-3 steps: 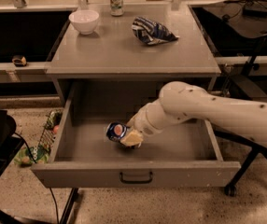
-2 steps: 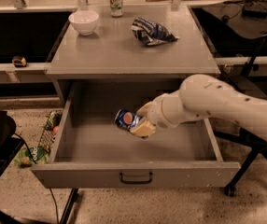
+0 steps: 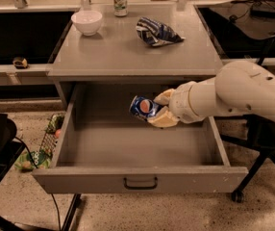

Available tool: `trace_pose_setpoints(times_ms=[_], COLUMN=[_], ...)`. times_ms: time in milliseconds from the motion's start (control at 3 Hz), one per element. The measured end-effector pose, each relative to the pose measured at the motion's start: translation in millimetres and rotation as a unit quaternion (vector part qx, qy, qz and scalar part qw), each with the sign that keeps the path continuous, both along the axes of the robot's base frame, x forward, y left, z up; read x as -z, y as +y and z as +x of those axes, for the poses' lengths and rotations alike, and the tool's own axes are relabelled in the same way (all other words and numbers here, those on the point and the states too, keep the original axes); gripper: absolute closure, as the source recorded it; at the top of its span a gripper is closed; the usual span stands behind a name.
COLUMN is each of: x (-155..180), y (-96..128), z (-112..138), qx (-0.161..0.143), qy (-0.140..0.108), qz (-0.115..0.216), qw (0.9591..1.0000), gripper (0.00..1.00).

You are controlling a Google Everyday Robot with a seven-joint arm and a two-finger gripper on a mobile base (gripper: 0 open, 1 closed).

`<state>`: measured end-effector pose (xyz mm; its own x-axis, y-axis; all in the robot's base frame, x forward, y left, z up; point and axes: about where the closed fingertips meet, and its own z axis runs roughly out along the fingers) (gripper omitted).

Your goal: Pick pepsi can from top drawer and place on counter

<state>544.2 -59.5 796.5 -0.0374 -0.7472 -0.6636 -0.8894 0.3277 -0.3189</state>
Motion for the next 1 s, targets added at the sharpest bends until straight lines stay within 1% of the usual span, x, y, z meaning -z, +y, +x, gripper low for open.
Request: trace_pose_setpoints(times_ms=[333, 667, 1000], x=[-1.0, -22.4, -68.6], y=[-0.4, -14.2, -45.0], z=[-0.1, 11.0, 29.3], qx=[-0.002, 0.008, 0.023], qy=[-0.002, -0.028, -0.077], qz=[-0.001, 0.010, 0.016], qw=[1.0000, 0.9995, 0.9967], gripper=[1.00, 1.00, 1.00])
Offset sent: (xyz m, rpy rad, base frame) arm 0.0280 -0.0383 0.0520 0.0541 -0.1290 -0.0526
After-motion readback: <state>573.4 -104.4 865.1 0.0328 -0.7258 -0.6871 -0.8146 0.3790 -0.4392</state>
